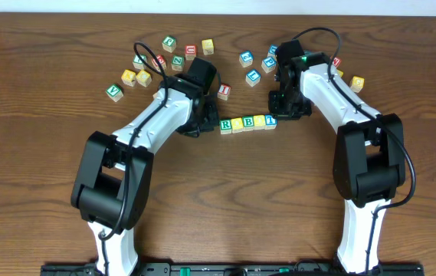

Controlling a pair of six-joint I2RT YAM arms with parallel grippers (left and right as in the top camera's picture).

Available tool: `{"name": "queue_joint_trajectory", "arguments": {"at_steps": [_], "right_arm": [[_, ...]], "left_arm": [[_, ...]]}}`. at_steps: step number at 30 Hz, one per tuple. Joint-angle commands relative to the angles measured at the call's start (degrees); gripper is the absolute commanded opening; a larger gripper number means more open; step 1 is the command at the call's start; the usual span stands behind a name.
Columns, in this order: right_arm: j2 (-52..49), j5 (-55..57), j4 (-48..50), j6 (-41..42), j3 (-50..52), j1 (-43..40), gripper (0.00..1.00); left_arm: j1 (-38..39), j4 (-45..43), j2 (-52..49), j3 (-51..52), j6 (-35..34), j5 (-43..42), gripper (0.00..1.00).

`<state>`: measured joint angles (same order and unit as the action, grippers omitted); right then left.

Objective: Spell out ROBOT

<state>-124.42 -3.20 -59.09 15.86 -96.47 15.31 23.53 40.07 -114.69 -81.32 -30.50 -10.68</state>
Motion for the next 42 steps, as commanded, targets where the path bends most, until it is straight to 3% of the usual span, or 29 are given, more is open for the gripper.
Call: {"name": "queue_joint_trajectory", "arguments": {"at_steps": [1,42], "right_arm": [[1.46,-0.20,0.04,-0.52,1.01,-0.22,0.13],[1.46,-1.51,1.81,-0.98,2.51,-0.22,0.14]], "left_arm": [[0.07,-0.44,-1.40,0.50,-0.87,-1.97,0.19],[2.91,-3.61,-3.30,0.55,-0.70,-2.36,0.19]]}}
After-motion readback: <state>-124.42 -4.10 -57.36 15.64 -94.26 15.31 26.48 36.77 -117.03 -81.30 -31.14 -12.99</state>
